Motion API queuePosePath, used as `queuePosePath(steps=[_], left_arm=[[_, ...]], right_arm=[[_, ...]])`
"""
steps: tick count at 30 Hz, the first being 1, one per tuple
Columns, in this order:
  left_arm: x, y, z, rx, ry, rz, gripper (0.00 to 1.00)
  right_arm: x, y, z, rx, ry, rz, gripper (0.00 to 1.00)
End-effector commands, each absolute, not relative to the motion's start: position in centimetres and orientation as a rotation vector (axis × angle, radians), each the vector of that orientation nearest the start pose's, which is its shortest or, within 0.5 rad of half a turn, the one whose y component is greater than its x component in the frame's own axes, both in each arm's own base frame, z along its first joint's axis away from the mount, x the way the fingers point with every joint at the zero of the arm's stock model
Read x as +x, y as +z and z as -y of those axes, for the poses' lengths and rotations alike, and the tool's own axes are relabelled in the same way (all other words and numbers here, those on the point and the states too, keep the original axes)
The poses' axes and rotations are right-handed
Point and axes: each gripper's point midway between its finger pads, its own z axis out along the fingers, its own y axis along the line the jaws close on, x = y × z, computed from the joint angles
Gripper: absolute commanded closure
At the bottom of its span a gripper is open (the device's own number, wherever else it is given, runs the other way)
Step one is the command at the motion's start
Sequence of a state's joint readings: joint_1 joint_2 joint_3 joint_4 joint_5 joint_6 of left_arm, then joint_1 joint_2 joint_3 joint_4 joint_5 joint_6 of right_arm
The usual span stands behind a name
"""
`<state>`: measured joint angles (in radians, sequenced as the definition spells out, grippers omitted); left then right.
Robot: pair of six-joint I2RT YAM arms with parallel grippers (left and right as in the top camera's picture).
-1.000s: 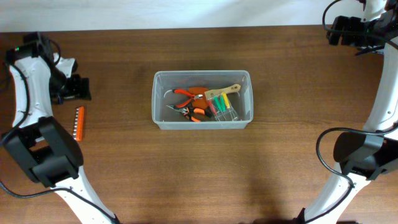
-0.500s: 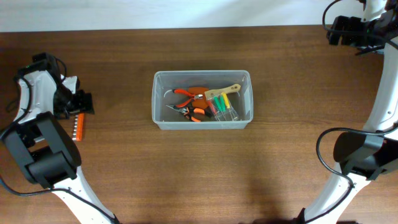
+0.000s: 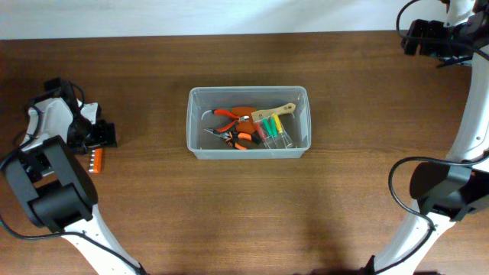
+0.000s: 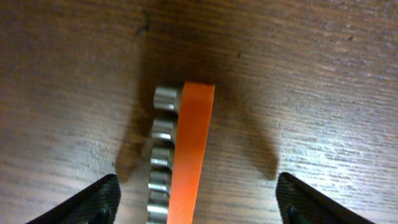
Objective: Pack container
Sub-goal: 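Lower the left gripper onto the orange bit strip and grasp it, then carry the bit strip with the left gripper into the container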
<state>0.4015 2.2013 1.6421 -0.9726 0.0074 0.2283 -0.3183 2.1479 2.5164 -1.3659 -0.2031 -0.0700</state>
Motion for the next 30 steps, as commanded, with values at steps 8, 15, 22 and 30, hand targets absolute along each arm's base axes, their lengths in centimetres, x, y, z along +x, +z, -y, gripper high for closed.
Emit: queuePosePath(steps=[8,15,22,30], left_arm=[[38.0,-1.3,-16.4,-0.075,-0.003,-3.134,0.47],[38.0,-1.3,-16.4,-0.075,-0.004,-3.135,0.67],[38.3,-0.8,-16.5,-0.075,-0.001,-3.130,0.89],[42.0,5.6,-16.7,-0.029,0.053,-3.040,0.92]], right_arm=[[48.8,27.1,12.5,0.254,0.118,-2.539,0.02],[48.8,27.1,12.5,0.254,0.118,-2.539,0.02],[48.8,27.1,12.5,0.254,0.117,-2.539,0.02],[48.8,27.1,12.5,0.254,0.118,-2.539,0.02]])
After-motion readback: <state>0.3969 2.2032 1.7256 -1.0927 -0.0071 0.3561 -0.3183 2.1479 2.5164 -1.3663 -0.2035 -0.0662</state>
